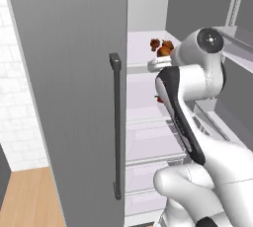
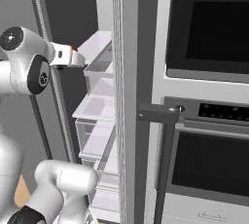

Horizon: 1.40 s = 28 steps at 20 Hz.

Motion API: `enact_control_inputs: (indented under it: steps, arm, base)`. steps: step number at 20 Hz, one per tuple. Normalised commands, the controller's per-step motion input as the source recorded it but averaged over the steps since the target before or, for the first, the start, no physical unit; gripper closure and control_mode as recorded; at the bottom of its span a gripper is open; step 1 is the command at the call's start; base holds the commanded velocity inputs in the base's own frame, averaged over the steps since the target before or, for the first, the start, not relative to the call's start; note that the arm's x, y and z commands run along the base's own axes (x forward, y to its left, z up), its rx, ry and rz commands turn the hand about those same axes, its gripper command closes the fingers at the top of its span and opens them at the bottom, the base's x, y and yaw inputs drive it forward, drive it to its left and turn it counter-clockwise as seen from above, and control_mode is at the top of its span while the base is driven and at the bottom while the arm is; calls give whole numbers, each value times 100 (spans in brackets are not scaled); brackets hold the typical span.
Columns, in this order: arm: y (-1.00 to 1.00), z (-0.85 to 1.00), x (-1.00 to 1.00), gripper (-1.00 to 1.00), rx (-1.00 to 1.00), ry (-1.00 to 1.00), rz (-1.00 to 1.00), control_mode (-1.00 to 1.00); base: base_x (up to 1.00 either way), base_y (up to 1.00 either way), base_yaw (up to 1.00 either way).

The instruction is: Place one bell pepper and one chicken drumstick in each tupperware on the nearby counter, to pack two identical lunches.

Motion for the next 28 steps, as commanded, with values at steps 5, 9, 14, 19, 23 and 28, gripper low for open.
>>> enact_control_inputs:
  steps: [5, 9, 14, 19, 23, 28]
  arm:
    - [-34, 6, -100, 100, 0, 1, -26, -100]
    - [-4, 0, -100, 100, 0, 1, 0, -100]
    - [-8, 0, -80, 100, 3, 0, 0, 100]
    - [0, 0, 0, 100, 0, 0, 0, 100]
    - [0, 0, 0, 100, 0, 0, 0, 100]
    - [0, 0, 0, 100, 0, 0, 0, 100]
  base:
    - [0, 0, 0]
    - [0, 0, 0]
    - [-20, -2, 0]
    - [-100, -4, 0]
    - [-100, -12, 0]
    - [-87, -92, -6]
